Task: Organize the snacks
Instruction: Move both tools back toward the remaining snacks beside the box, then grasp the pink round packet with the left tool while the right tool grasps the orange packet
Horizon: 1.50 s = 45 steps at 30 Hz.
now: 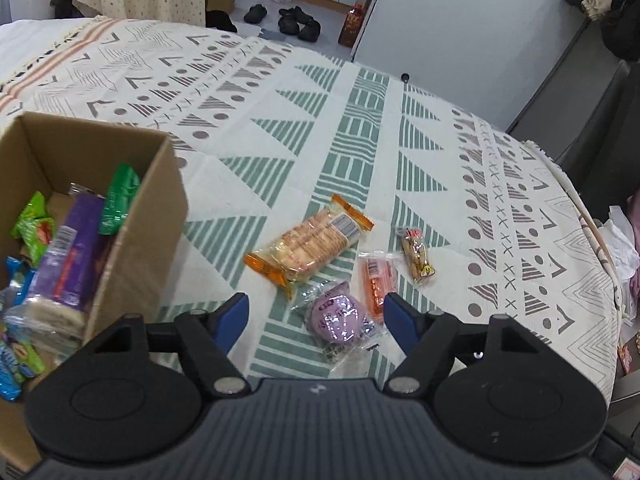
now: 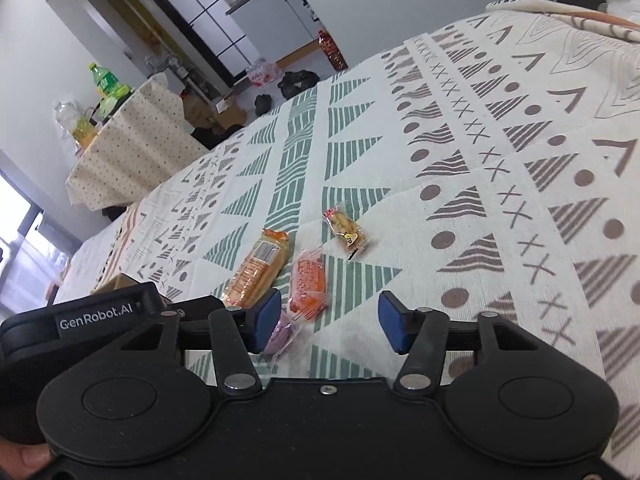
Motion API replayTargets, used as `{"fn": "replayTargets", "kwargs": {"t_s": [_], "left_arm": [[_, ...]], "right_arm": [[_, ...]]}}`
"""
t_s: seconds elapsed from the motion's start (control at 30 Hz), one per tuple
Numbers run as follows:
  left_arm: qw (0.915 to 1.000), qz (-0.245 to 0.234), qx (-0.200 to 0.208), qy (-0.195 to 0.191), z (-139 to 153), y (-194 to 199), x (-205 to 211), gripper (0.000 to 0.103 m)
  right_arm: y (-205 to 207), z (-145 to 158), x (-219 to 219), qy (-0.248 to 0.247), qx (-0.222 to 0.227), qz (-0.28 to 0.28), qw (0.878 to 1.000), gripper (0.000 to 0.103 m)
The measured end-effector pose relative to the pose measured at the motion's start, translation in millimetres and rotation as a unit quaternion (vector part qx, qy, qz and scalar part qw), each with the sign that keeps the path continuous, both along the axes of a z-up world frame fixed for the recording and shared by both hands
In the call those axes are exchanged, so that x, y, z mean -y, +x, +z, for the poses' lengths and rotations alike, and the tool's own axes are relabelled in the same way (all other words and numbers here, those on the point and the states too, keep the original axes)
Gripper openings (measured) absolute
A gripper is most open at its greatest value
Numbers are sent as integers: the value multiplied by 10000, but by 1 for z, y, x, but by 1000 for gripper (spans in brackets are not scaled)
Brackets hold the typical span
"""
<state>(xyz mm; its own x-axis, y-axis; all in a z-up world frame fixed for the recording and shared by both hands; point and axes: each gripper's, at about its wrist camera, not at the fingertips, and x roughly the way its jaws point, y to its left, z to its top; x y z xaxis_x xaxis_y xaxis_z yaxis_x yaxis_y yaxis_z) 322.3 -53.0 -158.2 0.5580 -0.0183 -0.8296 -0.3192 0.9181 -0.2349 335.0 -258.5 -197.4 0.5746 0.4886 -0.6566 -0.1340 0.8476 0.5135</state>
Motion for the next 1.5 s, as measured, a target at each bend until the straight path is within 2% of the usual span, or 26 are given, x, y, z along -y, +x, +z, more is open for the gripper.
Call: {"fn": "replayTargets", "kwargs": {"t_s": [0.07,0.33,0.43,0.53,0.77,1.1,1.2,1.27,1.3,1.4,1.5], "left_arm": [[9999,36,-72,-74,-6,5,2,68],[9990,86,-311,-298,-30,23,13,62],[9982,145,-426,-392,-39,27,11,54],[9966,240,-533,-583,-50,27,6,49],[9971,341,-449,-516,-47,20,0,34],[9978,461,-237,-417,-35,10,-13,31],[9975,546,-229,-390,-35,8,-17,31],[9974,580,-228,-365,-36,6,-19,31],[9974,580,-232,-353,-36,5,-19,31],[9979,561,-230,-237,-34,0,-18,31],[9982,517,-178,-230,-28,-7,-15,31]], "right_arm": [[7,-4,3,-14,-54,-47,10000,48],[15,-19,11,64,-220,-80,9997,48],[17,-21,8,139,-206,-15,9997,48],[21,-24,4,144,-194,68,9997,48],[30,-21,-6,195,-28,183,9996,48],[32,-18,-27,103,180,432,9988,48],[34,-22,-37,-73,140,523,9985,48],[35,-27,-44,-314,39,595,9977,43],[33,-28,-47,-424,11,606,9973,33],[26,-20,-47,-490,-101,584,9970,27],[13,-17,-39,-396,-131,494,9979,26]]}}
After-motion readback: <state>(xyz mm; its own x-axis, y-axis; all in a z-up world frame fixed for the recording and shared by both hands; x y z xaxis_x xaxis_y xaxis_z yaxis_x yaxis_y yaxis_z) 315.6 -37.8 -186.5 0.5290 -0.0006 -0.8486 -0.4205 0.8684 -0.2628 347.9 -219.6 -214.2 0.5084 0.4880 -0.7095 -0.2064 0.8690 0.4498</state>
